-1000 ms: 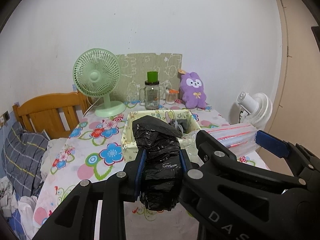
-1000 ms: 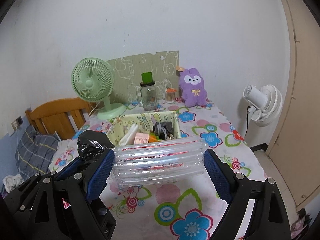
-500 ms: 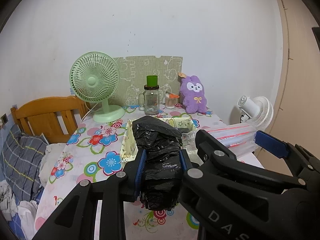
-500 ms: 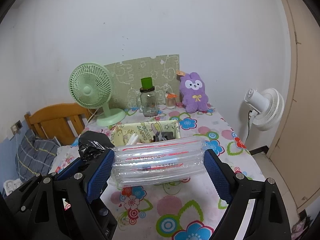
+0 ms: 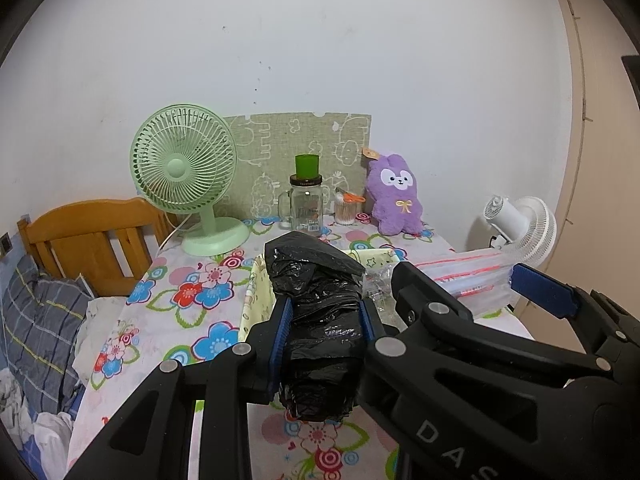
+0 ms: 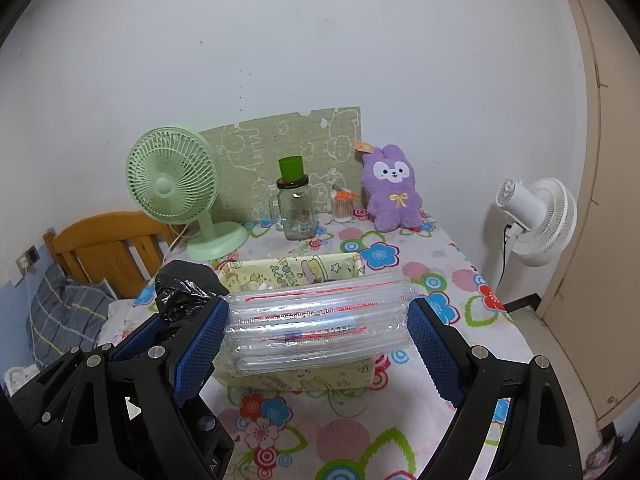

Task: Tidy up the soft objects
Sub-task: 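Carry the black bag and clear zip bag above the basket, then lower both bags into the basket and open both tools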

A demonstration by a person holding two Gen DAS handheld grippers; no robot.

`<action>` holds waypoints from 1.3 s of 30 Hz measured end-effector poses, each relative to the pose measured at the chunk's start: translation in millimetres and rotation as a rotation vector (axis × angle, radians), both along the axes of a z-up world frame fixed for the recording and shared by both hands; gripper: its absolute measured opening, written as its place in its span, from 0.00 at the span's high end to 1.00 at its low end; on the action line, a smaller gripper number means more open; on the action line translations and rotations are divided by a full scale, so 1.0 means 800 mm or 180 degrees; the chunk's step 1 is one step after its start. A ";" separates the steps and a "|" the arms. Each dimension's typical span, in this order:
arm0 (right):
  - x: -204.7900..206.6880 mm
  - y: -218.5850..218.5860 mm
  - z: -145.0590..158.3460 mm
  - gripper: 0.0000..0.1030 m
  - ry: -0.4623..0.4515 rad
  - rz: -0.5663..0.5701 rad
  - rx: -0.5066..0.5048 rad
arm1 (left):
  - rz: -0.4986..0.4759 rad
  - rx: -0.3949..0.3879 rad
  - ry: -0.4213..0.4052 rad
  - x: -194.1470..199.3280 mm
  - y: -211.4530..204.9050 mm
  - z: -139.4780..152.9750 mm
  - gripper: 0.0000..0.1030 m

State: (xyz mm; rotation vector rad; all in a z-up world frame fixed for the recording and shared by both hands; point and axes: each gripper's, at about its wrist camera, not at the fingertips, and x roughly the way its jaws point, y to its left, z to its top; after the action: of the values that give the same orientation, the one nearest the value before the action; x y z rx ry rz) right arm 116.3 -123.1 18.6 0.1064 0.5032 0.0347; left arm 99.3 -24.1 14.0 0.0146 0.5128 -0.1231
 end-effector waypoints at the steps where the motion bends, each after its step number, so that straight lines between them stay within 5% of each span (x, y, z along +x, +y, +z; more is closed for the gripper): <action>1: 0.005 0.000 0.000 0.11 0.0006 -0.0001 0.0001 | 0.0001 0.0000 0.0007 0.004 0.000 -0.001 0.66; 27: 0.120 -0.003 -0.049 0.11 0.0297 -0.0117 -0.0018 | 0.0030 -0.0081 0.0262 0.111 0.002 -0.050 0.65; 39: 0.154 0.001 -0.071 0.11 0.0418 -0.0025 0.0016 | 0.0093 -0.0036 0.0469 0.133 0.009 -0.065 0.42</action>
State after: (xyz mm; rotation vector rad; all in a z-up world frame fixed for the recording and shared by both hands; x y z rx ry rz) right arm 239.2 -122.1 -38.6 0.1161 0.6338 0.0215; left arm 205.3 -17.0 -37.6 -0.0130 0.6592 -0.0990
